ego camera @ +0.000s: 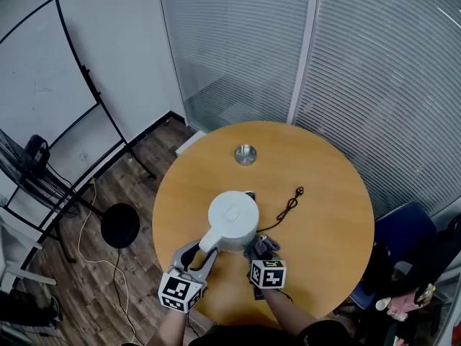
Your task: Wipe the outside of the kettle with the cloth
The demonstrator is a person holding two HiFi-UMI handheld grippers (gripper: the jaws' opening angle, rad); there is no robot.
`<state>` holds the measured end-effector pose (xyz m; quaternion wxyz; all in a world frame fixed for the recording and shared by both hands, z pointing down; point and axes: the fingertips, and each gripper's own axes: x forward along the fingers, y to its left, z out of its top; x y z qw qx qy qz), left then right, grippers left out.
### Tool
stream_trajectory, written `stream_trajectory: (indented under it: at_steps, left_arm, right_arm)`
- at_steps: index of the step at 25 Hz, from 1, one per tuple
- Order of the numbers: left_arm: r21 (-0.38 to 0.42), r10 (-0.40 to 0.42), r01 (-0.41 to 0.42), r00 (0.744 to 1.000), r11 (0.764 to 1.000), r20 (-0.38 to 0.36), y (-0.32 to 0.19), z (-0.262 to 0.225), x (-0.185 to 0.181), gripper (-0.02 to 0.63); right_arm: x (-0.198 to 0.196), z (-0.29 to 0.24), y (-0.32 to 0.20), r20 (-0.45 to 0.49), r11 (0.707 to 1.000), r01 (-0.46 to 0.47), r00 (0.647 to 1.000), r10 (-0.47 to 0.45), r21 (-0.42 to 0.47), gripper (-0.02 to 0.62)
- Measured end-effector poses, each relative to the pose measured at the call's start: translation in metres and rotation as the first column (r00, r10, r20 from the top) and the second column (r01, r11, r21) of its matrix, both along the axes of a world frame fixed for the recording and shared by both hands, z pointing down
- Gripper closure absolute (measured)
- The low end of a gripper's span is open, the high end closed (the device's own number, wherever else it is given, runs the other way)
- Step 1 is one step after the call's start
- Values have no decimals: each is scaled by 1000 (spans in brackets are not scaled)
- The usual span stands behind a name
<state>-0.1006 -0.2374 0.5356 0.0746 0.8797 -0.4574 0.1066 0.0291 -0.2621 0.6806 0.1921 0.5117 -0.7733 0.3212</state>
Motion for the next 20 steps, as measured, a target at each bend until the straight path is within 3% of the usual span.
stream_trajectory:
  at_steps: [7, 11, 16, 20]
  left_arm:
    - [6, -3, 3, 1000, 1000, -9, 1, -2, -1, 443]
    - [9, -3, 3, 1000, 1000, -12, 1, -2, -2, 443]
    - [9, -7, 7, 1000, 1000, -12, 0, -1, -2, 443]
    - [7, -11, 11, 1000, 1000, -10, -1, 1, -1, 443]
  right_arm:
    - [20, -13, 1, 7, 999, -32, 999, 32, 15, 554]
    - [49, -59, -15, 46, 988, -82, 996, 76, 132, 554]
    - [63, -150, -49, 147, 929, -83, 989, 32, 360, 554]
    - [51, -204, -63, 239, 873, -29, 966, -101, 488, 554]
